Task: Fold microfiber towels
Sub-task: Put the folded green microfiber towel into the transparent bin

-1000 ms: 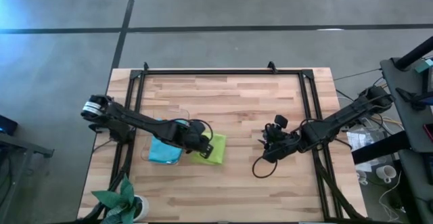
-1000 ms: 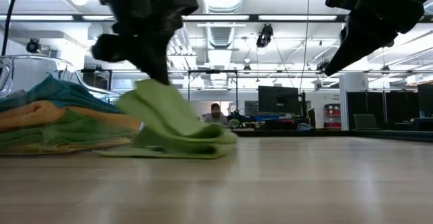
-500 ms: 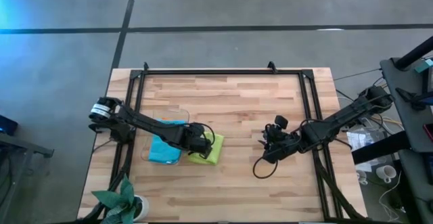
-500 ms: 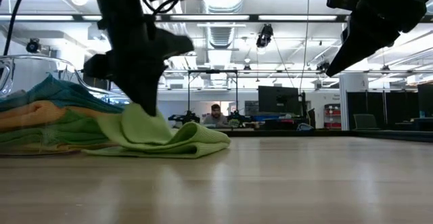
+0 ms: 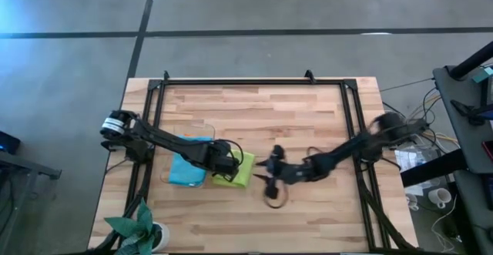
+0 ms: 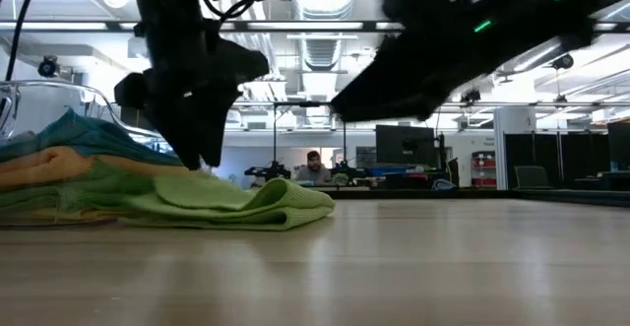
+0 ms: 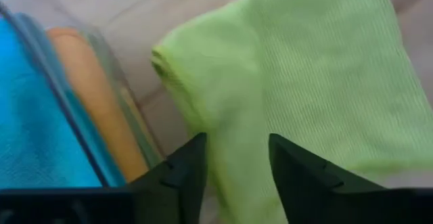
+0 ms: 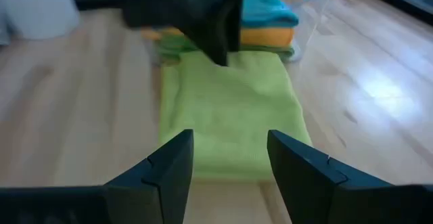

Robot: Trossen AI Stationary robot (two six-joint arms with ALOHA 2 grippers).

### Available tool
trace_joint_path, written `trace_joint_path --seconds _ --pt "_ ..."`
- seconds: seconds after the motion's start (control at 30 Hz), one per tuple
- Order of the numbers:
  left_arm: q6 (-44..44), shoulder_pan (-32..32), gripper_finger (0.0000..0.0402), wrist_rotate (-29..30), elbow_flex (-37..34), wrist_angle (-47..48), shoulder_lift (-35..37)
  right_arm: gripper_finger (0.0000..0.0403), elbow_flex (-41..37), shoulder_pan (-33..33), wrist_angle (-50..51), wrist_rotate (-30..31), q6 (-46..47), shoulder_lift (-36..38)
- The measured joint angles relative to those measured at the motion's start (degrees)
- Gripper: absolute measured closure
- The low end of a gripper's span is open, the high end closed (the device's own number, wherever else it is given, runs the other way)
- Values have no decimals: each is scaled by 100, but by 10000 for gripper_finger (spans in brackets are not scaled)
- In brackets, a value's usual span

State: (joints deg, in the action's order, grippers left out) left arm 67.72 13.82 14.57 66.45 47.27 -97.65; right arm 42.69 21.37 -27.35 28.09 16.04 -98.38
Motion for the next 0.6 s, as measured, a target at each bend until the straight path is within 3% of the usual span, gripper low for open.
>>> trace_joint_path --seconds 0.17,0.3,0.43,0.6 --pt "-214 15 226 -151 10 316 262 216 1075 -369 -35 -293 -58 -1436" --pt "-210 58 214 -63 -20 688 457 216 1601 -479 390 -1004 70 -2093" --pt "-209 104 212 -55 -19 440 484 216 1705 -438 1362 -1072 356 -2052" --pt "-232 130 212 114 26 -51 435 216 1187 -263 2204 -765 827 -1383"
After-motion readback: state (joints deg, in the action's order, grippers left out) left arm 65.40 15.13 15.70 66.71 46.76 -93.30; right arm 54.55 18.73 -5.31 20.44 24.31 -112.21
